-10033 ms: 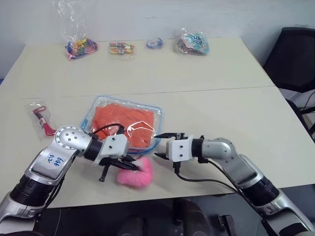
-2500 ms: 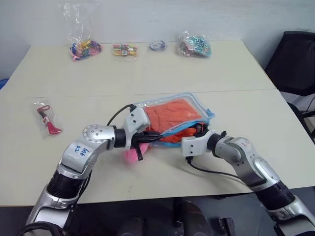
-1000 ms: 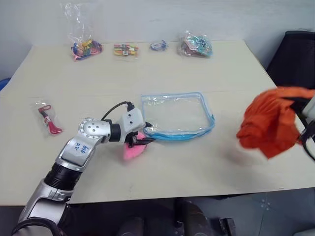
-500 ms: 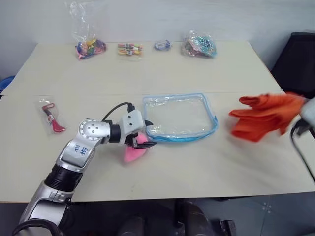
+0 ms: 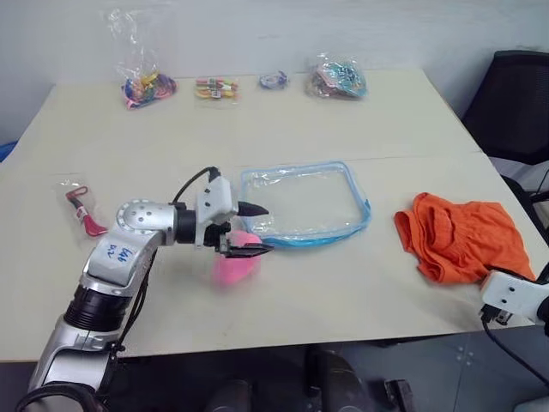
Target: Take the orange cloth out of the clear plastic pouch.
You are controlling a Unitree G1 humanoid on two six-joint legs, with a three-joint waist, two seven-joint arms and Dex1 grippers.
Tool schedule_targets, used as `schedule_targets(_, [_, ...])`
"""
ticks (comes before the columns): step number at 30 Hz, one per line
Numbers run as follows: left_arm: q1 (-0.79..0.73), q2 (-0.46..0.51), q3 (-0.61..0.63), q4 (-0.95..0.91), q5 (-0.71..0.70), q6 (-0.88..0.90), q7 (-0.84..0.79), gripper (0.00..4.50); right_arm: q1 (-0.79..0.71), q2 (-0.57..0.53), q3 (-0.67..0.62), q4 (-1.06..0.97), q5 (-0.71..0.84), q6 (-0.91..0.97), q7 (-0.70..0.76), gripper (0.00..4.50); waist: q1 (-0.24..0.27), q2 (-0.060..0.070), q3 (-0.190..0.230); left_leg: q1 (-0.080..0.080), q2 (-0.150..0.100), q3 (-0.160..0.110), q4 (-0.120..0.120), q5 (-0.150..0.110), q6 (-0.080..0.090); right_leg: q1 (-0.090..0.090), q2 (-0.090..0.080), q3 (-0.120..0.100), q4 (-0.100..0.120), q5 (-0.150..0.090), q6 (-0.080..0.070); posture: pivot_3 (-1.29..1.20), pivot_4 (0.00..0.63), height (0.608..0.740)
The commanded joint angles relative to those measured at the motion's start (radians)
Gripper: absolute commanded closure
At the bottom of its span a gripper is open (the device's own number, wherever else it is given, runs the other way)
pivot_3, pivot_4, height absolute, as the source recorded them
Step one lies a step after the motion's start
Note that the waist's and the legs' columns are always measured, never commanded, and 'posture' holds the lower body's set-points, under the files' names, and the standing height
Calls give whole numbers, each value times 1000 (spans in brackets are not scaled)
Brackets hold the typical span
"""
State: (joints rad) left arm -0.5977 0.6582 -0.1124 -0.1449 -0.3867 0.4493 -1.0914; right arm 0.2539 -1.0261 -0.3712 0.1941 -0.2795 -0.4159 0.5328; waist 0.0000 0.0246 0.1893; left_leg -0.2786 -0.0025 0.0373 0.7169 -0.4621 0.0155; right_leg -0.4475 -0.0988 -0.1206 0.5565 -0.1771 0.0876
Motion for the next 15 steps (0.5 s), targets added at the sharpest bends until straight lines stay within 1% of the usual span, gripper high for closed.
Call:
schedule_targets(1, [-45, 33, 35, 8, -32, -10, -61, 646, 41, -27, -74, -73, 89, 17, 71, 3181, 1, 0, 0, 0, 0, 0, 0, 0, 0, 0, 0, -1, 0, 0, 0, 0, 150, 740])
schedule_targets(4, [-62, 49, 35, 25, -27, -25, -94, 646, 108, -23, -128, -150, 134, 51, 135, 2159, 2, 0, 0, -1, 0, -1, -1, 0, 0, 0, 0, -1, -1, 0, 0, 0, 150, 740])
schedule_targets(6, [-70, 63, 36, 43, -24, -34, -123, 646, 167, 3, -207, -229, 181, 114, 175, 1435, 1, 0, 0, -1, 0, -1, 0, 0, 0, 0, 0, -1, -1, 0, 0, 0, 150, 740])
schedule_targets(7, [-74, 71, 36, 55, -20, -43, -138, 646, 195, 26, -252, -279, 230, 183, 201, 1068, 1, 0, 0, -1, 0, -1, 0, 0, 0, 0, 0, -1, -1, 0, 0, 0, 150, 740])
schedule_targets(10, [-86, 102, 46, 97, -18, -64, -185, 646, 268, 100, -406, -447, 457, 496, 289, 35, 2, 0, 0, -1, 0, -1, 0, 0, 0, 0, 1, -2, -1, 0, 0, 0, 150, 740])
schedule_targets(13, [-110, 134, 70, 170, -24, -100, -237, 646, 346, 147, -625, -535, 710, 851, 372, 35, 7, 0, 0, -1, 0, -1, 0, 0, 0, 0, 1, -2, -1, 0, 0, 0, 150, 740])
schedule_targets(15, [-127, 155, 83, 223, -26, -122, -275, 646, 411, 173, -762, -540, 831, 1010, 428, 35, 16, 0, 0, -2, 0, -2, 0, 0, 0, 0, 1, -2, -1, 0, 0, 0, 150, 740])
